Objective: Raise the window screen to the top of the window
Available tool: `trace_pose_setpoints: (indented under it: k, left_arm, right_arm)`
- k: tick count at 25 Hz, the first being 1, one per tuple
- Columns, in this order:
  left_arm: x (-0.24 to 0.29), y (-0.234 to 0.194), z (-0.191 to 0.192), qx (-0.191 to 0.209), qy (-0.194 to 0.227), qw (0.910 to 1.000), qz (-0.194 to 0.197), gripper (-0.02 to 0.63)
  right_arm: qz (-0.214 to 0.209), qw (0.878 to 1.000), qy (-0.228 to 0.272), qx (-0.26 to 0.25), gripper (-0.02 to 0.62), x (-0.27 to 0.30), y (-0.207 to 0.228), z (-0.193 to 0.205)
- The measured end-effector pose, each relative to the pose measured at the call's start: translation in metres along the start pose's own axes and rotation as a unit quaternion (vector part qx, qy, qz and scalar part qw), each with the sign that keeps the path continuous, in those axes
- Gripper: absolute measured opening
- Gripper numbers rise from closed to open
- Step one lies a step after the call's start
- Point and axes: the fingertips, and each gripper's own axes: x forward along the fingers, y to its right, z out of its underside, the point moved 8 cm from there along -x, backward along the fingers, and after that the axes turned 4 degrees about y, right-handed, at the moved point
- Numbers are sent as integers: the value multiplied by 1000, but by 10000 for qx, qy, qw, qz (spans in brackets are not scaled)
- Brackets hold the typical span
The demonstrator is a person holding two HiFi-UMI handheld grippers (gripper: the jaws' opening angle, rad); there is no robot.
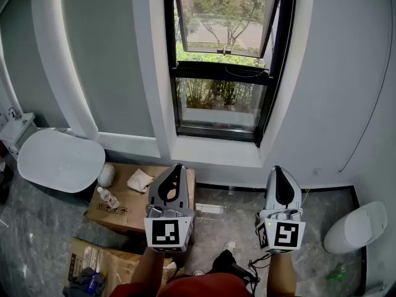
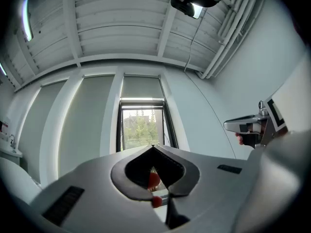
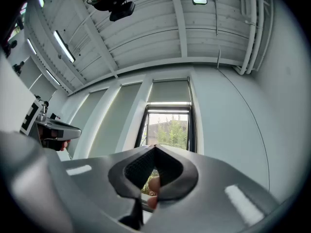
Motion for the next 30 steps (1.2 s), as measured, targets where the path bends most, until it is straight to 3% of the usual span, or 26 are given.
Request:
trace_pose_setpoints:
  k: [12, 18, 30]
  left_arm:
    - [9, 3, 17, -6, -154, 9999, 11, 5]
    - [21, 8, 32, -45, -252, 9997, 14, 5]
    - [65, 21, 68, -172, -739, 9971, 52, 5]
  right_arm:
    - [-177, 9997, -97, -141, 9, 8, -5, 15]
    - [-166, 9996, -206, 34, 9, 14, 2, 33]
    - [-128, 9980, -604, 167, 9, 43, 27, 76]
